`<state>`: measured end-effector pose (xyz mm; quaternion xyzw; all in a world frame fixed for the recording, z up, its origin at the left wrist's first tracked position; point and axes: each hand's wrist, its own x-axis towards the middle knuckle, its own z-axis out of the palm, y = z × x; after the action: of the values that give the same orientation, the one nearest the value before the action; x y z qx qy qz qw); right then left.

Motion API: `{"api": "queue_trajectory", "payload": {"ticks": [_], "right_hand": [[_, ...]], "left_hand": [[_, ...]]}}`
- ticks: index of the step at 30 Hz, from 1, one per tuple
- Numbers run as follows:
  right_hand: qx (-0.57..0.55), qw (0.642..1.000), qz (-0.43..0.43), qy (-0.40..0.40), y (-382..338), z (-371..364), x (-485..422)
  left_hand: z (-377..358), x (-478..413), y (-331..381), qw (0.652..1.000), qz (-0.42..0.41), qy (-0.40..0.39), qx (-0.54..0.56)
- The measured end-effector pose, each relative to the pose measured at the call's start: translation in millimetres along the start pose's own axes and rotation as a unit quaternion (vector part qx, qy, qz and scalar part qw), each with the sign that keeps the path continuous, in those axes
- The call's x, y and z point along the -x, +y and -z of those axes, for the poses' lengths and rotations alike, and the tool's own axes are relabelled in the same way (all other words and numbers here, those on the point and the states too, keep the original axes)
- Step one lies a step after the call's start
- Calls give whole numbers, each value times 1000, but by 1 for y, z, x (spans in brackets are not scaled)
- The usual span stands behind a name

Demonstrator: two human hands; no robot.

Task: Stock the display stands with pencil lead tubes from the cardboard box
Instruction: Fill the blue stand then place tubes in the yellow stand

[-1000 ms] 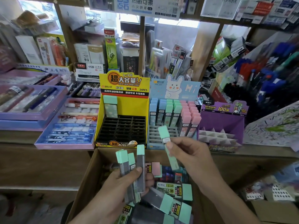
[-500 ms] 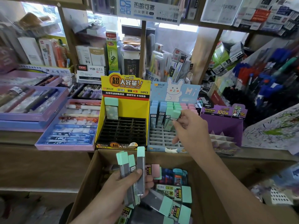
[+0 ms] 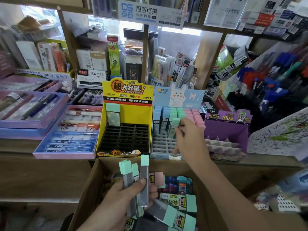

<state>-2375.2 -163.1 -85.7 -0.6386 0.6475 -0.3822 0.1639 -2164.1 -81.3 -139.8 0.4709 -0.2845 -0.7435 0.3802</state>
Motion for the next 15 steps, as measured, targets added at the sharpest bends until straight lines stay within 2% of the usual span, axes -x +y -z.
{"api": "queue_trajectory", "payload": {"ticks": [11,15], "right_hand": [[127,985,-107,-42,-9,-12,-12],[120,985,-118,-47,-7,-14,-8]], "left_hand": [[1,-1,2,1000,20,9,-18],[2,-1,2,1000,22,10,-16]]}}
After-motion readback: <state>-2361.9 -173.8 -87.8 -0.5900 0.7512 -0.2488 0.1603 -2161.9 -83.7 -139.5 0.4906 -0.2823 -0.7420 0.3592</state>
